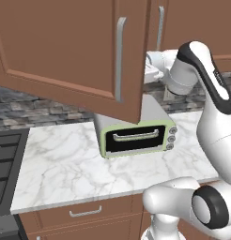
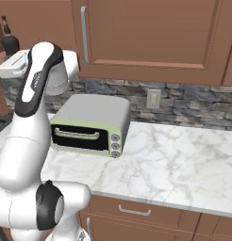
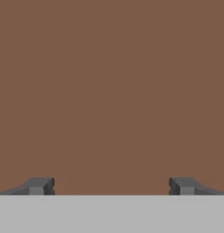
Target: Get the candle and the liquor from the cabinet and move them to the dining counter.
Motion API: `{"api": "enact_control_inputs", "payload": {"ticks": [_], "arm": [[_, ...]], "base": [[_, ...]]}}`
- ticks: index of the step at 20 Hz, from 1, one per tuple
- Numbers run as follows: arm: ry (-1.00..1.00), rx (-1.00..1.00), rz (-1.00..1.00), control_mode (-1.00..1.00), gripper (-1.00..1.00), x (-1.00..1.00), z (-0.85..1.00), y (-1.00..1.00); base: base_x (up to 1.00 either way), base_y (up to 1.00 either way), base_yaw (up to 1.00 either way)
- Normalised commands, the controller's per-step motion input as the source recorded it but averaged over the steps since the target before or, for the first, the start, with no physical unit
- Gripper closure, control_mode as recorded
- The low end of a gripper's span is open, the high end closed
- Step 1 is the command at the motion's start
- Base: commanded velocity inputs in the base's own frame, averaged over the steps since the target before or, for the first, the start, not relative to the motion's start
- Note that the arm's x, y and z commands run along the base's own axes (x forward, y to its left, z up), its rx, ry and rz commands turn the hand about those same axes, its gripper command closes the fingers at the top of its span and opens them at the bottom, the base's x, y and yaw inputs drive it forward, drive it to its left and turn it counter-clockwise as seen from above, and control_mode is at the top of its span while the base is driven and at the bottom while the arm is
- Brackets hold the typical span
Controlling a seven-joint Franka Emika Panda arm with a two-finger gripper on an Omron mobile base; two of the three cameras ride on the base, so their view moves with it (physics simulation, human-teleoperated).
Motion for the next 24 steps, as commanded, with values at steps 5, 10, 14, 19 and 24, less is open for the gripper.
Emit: {"api": "enact_control_inputs", "payload": {"ticks": [5,10,14,19,24], "arm": [[0.0,0.0,0.08,-1.0,-1.0,-0.1,0.0,0.87],[0.0,0.0,0.06,-1.0,-1.0,-0.31,0.0,0.82],[0.01,0.0,0.06,-1.0,-1.0,-0.43,0.0,0.79],[0.0,0.0,0.01,-1.0,-1.0,-0.61,0.0,0.7],[0.0,0.0,0.0,-1.0,-1.0,-0.44,0.0,0.43]], "base": [[0.0,0.0,0.0],[0.0,0.0,0.0],[0.0,0.0,0.0],[0.0,0.0,0.0],[0.0,0.0,0.0]]}}
